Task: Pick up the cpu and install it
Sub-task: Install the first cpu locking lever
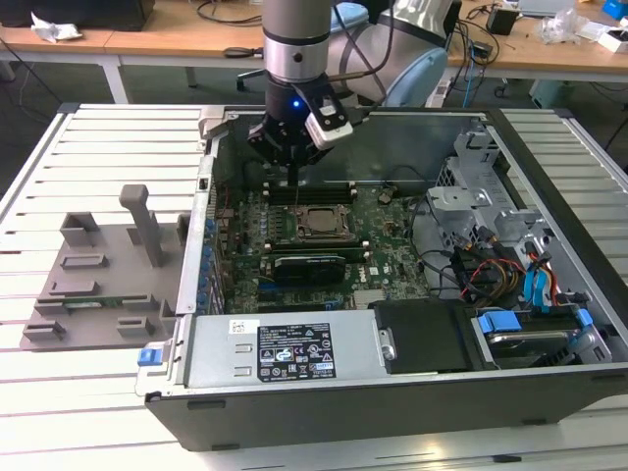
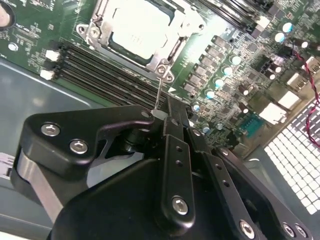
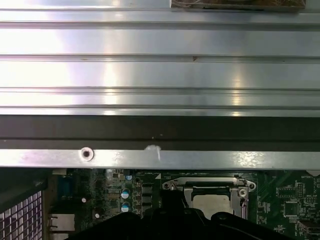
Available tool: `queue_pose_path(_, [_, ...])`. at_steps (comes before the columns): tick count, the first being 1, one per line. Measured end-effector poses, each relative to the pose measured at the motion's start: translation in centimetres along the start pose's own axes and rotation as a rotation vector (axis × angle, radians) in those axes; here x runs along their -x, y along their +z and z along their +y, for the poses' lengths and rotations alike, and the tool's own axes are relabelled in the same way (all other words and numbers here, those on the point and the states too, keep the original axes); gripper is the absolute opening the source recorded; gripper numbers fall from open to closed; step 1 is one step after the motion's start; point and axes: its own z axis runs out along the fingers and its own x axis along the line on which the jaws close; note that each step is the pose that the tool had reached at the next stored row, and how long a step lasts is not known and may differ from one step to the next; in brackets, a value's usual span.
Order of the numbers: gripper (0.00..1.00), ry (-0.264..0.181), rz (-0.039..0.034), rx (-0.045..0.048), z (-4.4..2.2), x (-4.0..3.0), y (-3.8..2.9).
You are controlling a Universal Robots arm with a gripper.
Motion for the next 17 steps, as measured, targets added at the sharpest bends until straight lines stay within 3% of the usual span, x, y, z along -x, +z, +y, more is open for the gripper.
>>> queue_pose_path(6, [0.11,0.000,0.0027,-0.0001,-0.01,1.03,0.00])
queue_pose_path(9, [0.11,0.000,0.0026,0.0004,0.00,1.06,0.05])
queue_pose_path(12, [0.11,0.000,0.0026,0.0382,-0.42,1.06,0.34])
queue_pose_path(13, [0.11,0.000,0.0025,0.0430,-0.66,1.12,0.48])
queue_pose_path(17, [0.11,-0.002,0.0036,0.0430,-0.71,1.78,0.97])
